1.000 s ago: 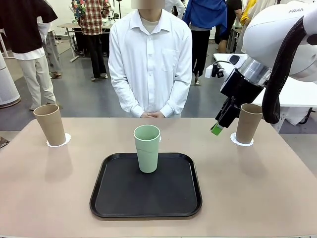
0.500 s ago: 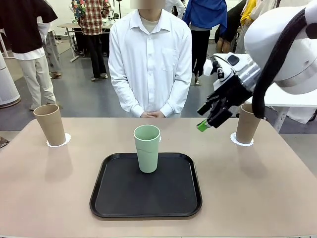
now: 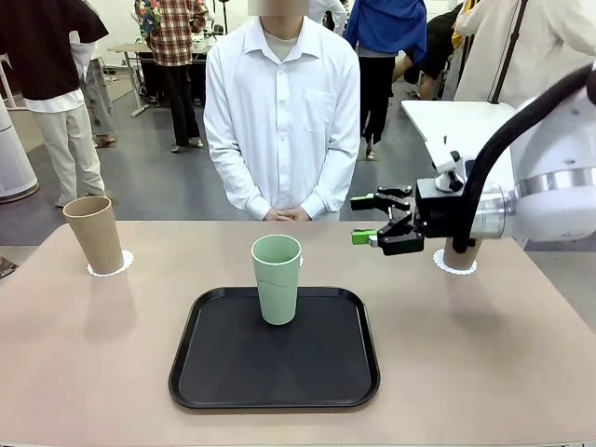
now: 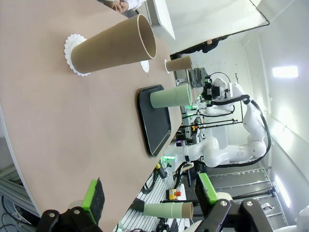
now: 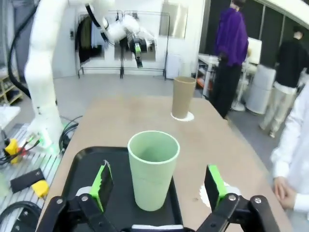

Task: Place coasters on the table and set cups on them.
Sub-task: Take one Reusable plastic cup from the Flat Tray and place it on a coaster set by the human.

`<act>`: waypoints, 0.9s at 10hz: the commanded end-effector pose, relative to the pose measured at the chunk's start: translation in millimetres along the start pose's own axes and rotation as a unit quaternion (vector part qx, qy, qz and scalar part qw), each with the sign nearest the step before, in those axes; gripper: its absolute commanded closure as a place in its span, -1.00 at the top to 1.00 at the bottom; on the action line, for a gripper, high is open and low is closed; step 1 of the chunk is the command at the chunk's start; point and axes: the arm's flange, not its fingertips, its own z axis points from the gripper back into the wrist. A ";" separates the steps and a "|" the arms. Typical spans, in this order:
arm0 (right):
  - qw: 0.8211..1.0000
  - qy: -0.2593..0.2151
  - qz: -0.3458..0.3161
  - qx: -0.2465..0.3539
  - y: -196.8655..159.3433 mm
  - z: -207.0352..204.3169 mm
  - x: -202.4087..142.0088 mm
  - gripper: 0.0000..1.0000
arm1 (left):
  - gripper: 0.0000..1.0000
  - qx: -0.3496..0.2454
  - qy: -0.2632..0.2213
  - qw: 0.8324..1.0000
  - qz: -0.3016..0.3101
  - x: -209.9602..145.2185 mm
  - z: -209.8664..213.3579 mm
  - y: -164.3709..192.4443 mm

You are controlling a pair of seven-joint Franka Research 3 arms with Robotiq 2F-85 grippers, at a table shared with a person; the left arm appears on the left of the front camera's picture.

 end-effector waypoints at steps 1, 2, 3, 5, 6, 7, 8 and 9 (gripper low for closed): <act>0.999 -0.016 -0.032 0.009 4.6 -9.3 -29.1 1.00 | 1.00 -0.003 -0.001 1.000 -0.003 -1.8 1.2 -2.6; 0.999 -0.016 -0.044 0.005 4.7 -12.1 -37.0 1.00 | 1.00 -0.003 -0.001 1.000 -0.003 -1.8 1.2 -2.6; 0.998 -0.014 -0.060 0.008 6.6 -17.5 -46.4 1.00 | 1.00 -0.003 -0.001 1.000 -0.003 -1.8 1.2 -2.6; 0.998 -0.003 -0.065 0.007 6.4 -27.9 -62.0 1.00 | 1.00 -0.003 -0.001 1.000 -0.003 -1.8 1.2 -2.6; 0.998 0.003 -0.069 0.008 4.9 -30.9 -66.3 1.00 | 1.00 -0.003 -0.001 1.000 -0.003 -1.8 1.2 -2.6; 0.998 0.011 -0.068 0.014 5.2 -31.8 -66.7 1.00 | 1.00 -0.003 -0.001 1.000 -0.003 -1.8 1.2 -2.6; 0.996 0.032 -0.078 0.014 6.6 -32.0 -61.3 1.00 | 1.00 -0.003 -0.001 1.000 -0.003 -1.8 1.2 -2.6; 0.997 0.008 -0.074 0.026 10.9 -27.1 -66.7 1.00 | 1.00 -0.003 -0.001 1.000 -0.003 -1.8 1.2 -2.6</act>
